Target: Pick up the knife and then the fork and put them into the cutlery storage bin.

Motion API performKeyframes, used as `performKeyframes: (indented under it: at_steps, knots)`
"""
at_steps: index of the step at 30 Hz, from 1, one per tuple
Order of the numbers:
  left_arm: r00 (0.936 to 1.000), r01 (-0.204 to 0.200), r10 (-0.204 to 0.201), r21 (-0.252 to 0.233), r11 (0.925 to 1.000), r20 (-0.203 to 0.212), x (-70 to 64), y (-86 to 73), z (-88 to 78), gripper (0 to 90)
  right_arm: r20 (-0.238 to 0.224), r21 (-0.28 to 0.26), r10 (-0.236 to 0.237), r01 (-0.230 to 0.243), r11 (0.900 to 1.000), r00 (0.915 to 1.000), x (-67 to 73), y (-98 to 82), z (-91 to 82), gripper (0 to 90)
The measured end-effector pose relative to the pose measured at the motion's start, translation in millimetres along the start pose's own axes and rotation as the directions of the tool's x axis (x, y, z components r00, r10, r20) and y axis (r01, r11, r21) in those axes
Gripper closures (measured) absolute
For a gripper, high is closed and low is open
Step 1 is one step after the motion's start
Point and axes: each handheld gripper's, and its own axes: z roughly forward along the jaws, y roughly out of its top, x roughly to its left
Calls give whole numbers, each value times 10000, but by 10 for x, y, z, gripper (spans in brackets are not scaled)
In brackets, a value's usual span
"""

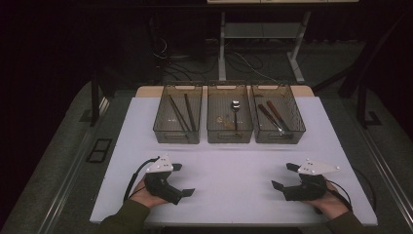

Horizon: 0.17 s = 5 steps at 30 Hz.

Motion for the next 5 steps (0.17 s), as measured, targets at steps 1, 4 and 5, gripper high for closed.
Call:
performKeyframes:
  at_steps: [1, 4, 5]
  knots:
    - [10000, -15, 15, 3, 10000, 2, 0, 1, -1, 0, 9, -7, 4, -4, 10000, 10000, -2, 0, 0, 144]
    - [10000, -13, 13, 13, 10000, 8, 0, 0, 1, 0, 18, -7, 20, -20, 10000, 10000, -4, 1, -3, 144]
    - [10000, -14, 14, 15, 10000, 6, 0, 0, 2, 0, 17, -24, 37, -37, 10000, 10000, -3, 2, -4, 144]
